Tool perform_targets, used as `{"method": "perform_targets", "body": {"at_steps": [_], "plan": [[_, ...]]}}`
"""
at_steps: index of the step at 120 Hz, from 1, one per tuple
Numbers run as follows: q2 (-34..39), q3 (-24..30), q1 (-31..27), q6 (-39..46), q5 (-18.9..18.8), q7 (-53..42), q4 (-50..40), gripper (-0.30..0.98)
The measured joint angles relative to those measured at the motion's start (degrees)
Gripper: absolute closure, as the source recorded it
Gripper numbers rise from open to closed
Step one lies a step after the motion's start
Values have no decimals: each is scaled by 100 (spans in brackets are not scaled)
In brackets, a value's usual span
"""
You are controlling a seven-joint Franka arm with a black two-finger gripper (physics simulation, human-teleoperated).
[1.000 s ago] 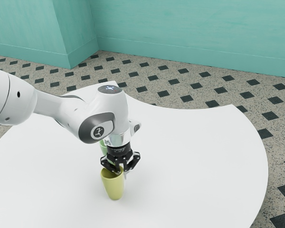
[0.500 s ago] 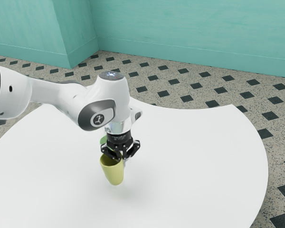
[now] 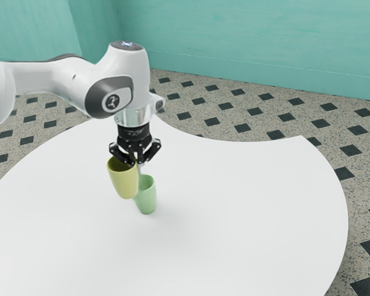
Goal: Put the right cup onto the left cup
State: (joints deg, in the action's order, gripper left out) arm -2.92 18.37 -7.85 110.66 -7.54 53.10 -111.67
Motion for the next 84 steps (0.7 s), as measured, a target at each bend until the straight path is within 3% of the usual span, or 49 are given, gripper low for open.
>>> {"method": "perform_targets", "body": {"at_steps": [84], "plan": [[-566,-336,46,-321,-265,-767,808,78]]}}
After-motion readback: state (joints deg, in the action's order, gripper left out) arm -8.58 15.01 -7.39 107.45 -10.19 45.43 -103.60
